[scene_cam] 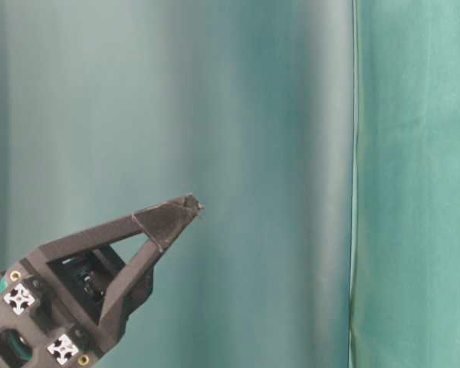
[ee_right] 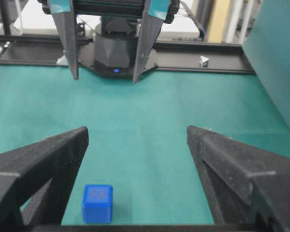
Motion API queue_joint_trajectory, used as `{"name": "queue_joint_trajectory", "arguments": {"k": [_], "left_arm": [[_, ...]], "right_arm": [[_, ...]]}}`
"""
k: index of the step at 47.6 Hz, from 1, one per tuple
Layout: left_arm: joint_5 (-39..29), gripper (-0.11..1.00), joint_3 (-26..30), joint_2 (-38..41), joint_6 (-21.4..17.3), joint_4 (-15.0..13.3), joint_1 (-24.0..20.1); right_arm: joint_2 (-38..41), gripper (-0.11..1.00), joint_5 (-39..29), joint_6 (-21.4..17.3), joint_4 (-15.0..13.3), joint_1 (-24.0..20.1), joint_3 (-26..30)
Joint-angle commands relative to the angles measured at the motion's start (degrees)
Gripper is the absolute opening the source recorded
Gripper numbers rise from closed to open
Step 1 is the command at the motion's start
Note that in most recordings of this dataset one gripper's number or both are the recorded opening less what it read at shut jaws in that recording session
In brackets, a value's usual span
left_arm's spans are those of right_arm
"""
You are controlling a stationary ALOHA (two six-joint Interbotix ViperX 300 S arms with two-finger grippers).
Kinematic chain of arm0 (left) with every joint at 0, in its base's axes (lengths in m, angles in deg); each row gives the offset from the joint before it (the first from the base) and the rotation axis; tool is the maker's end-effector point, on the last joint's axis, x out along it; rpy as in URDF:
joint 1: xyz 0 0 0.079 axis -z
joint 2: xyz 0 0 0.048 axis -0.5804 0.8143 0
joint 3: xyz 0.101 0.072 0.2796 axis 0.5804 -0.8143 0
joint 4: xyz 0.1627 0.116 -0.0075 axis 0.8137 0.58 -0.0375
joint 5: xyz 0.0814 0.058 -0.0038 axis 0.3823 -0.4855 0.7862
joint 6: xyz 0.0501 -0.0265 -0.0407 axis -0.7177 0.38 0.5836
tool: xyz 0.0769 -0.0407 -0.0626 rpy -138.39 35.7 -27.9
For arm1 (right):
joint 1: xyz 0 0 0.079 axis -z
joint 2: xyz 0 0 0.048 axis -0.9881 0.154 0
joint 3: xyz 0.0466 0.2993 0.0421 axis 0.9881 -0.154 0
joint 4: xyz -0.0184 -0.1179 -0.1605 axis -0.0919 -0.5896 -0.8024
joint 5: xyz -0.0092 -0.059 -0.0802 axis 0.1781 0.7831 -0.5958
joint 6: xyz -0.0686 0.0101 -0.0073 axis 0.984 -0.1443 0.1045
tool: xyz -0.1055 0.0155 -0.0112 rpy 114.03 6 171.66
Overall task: Handover the blue block to the right arm after grasping it with the left arm, then place it in the designated position.
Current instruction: 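Lower the left gripper around the blue cube and close it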
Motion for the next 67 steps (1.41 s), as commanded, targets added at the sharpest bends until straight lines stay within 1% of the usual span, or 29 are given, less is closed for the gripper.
{"name": "queue_joint_trajectory", "arguments": {"k": [1, 26, 43, 51, 67], "left_arm": [[0.2, 1.0, 1.3, -0.8, 0.0, 0.0, 0.2], [0.0, 1.0, 1.1, -0.9, 0.0, 0.1, 0.2], [0.8, 1.0, -0.5, -0.4, 0.0, 0.1, 0.2], [4.0, 1.0, -3.2, 0.8, 0.0, 0.1, 0.2], [16.5, 1.0, -10.1, 5.4, -0.1, 0.1, 0.3]], "right_arm": [[0.5, 0.93, 0.2, 0.0, 0.1, 0.2, 1.6], [0.5, 0.93, 0.2, 0.0, 0.0, 0.2, 1.7], [0.7, 0.93, 0.2, 0.1, 0.0, 0.2, 1.8], [0.8, 0.93, 0.2, 0.1, 0.0, 0.2, 1.8], [1.3, 0.93, 0.2, 0.1, 0.0, 0.2, 1.6]]}}
